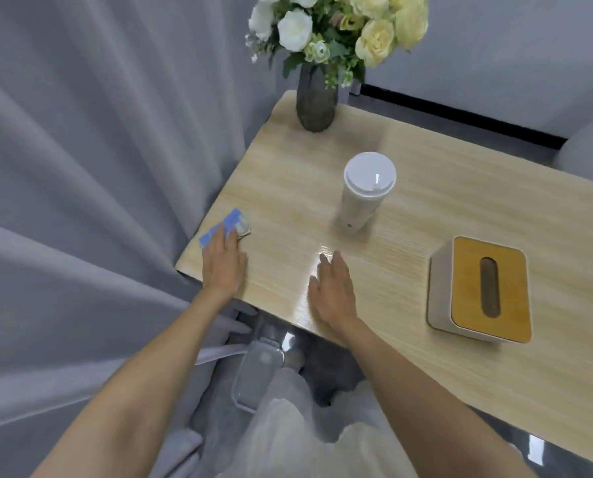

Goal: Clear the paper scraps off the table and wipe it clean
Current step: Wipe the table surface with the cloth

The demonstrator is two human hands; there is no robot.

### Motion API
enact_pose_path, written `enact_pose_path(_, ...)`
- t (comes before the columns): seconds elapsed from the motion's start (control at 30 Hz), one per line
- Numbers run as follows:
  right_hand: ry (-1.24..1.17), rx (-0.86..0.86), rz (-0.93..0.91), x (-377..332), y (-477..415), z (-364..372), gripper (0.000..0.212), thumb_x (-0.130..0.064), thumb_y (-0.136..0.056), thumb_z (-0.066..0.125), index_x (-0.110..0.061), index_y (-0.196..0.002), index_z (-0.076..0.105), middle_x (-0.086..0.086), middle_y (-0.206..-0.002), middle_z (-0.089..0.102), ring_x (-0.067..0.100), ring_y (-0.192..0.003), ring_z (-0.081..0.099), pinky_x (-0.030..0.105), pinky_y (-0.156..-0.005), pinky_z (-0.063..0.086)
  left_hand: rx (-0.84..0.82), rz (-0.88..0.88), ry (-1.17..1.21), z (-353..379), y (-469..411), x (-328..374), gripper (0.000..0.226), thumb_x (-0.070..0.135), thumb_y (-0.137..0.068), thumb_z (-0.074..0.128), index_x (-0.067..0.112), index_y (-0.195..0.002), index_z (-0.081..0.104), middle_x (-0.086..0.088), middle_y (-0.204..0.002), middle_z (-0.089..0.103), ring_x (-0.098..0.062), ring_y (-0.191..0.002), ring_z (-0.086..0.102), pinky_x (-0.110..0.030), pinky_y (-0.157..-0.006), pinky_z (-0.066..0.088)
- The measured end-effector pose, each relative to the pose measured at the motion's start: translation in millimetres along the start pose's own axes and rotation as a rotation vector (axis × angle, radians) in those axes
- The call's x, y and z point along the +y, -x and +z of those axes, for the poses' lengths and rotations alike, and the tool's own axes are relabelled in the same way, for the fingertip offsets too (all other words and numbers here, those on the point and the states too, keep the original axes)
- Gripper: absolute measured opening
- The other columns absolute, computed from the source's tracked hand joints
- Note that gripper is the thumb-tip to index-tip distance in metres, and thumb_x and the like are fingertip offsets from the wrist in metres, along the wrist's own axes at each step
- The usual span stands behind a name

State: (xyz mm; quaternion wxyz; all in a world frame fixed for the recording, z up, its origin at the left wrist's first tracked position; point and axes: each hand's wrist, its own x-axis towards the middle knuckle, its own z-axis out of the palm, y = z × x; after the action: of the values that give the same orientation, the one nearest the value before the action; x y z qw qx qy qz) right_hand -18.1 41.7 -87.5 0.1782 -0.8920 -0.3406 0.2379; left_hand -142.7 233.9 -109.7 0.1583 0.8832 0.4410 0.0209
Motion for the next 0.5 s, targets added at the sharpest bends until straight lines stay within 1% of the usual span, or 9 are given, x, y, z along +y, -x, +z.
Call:
enact_pose_path(0.07,0.034,-0.008,-0.051,-14.6,-18.7,12.9,0.056,-0.027,-0.1,0.032,-0.007,-0.15,0.018,0.018,-0.158,0.002,0.027,-0.147,0.001,0.036,-0.121,0.005,0.017,-0.063,0.034,0.3,-18.6,-21.2,0.058,0.026,-0.094,0.054,0.004,-0.143,0.033,-0.023,-0.152,0.023,-0.036,-0.142,0.02,-0.046,-0.112,0.021)
enact_pose_path(0.13,0.079,-0.011,-0.098,-25.9,-35.1,26.5,0.056,-0.025,-0.099,0.033,-0.007,-0.15,0.019,0.017,-0.159,0.001,0.027,-0.147,-0.001,0.039,-0.12,0.007,0.011,-0.038,0.069,4.7,-31.3,-30.2,0.055,0.027,-0.098,0.048,0.008,-0.146,0.031,-0.017,-0.155,0.022,-0.031,-0.143,0.019,-0.045,-0.114,0.02)
enact_pose_path(0.2,0.104,-0.007,-0.11,-34.0,-48.1,36.3,0.056,-0.024,-0.098,0.034,-0.008,-0.15,0.019,0.016,-0.159,0.0,0.026,-0.147,-0.002,0.04,-0.121,0.005,-0.015,0.054,0.128,15.1,-35.1,-30.7,0.047,0.019,-0.1,0.043,0.008,-0.145,0.034,-0.013,-0.155,0.025,-0.028,-0.144,0.021,-0.046,-0.113,0.026)
enact_pose_path(0.23,0.105,-0.003,-0.102,-37.0,-53.3,38.6,0.056,-0.024,-0.098,0.034,-0.008,-0.15,0.019,0.017,-0.159,-0.001,0.026,-0.147,-0.003,0.039,-0.121,0.004,-0.024,0.089,0.169,22.1,-34.7,-31.2,0.045,0.012,-0.1,0.044,0.008,-0.144,0.036,-0.013,-0.154,0.028,-0.029,-0.142,0.025,-0.048,-0.11,0.031)
enact_pose_path(0.3,0.1,0.032,-0.08,-39.4,-63.2,41.1,0.055,-0.022,-0.098,0.035,-0.007,-0.149,0.02,0.019,-0.158,0.0,0.028,-0.147,-0.001,0.039,-0.121,0.005,-0.021,0.169,0.237,34.3,-32.0,-32.4,0.051,-0.001,-0.096,0.045,0.014,-0.144,0.037,-0.011,-0.15,0.036,-0.032,-0.135,0.036,-0.05,-0.103,0.04)
enact_pose_path(0.33,0.096,0.053,-0.068,-39.8,-67.5,41.0,0.055,-0.021,-0.098,0.036,-0.006,-0.149,0.021,0.02,-0.158,0.001,0.029,-0.147,0.0,0.039,-0.12,0.005,-0.023,0.247,0.244,38.4,-30.6,-35.1,0.054,-0.004,-0.095,0.045,0.017,-0.144,0.037,-0.011,-0.148,0.039,-0.031,-0.132,0.04,-0.048,-0.103,0.04)
enact_pose_path(0.4,0.089,0.091,-0.035,-38.6,-75.8,40.3,0.055,-0.02,-0.098,0.036,-0.005,-0.149,0.02,0.021,-0.157,0.002,0.031,-0.147,0.001,0.039,-0.12,0.006,-0.073,0.504,0.212,39.7,-28.4,-39.3,0.061,-0.008,-0.087,0.052,0.018,-0.141,0.04,-0.015,-0.144,0.043,-0.03,-0.129,0.041,-0.042,-0.109,0.034)
enact_pose_path(0.47,0.075,0.126,0.02,-35.6,-83.7,38.7,0.054,-0.018,-0.099,0.035,-0.003,-0.149,0.021,0.021,-0.157,0.005,0.03,-0.146,0.003,0.039,-0.12,0.007,-0.123,0.696,0.171,36.9,-34.3,-38.7,0.073,-0.015,-0.073,0.061,0.016,-0.137,0.048,-0.016,-0.142,0.046,-0.03,-0.127,0.041,-0.04,-0.105,0.036)
enact_pose_path(0.5,0.068,0.138,0.052,-34.0,-86.6,38.3,0.053,-0.017,-0.099,0.034,-0.002,-0.148,0.021,0.021,-0.157,0.007,0.03,-0.146,0.005,0.039,-0.12,0.008,-0.133,0.758,0.147,34.9,-41.5,-36.5,0.072,-0.015,-0.072,0.061,0.016,-0.135,0.05,-0.016,-0.142,0.046,-0.03,-0.127,0.043,-0.042,-0.103,0.038)
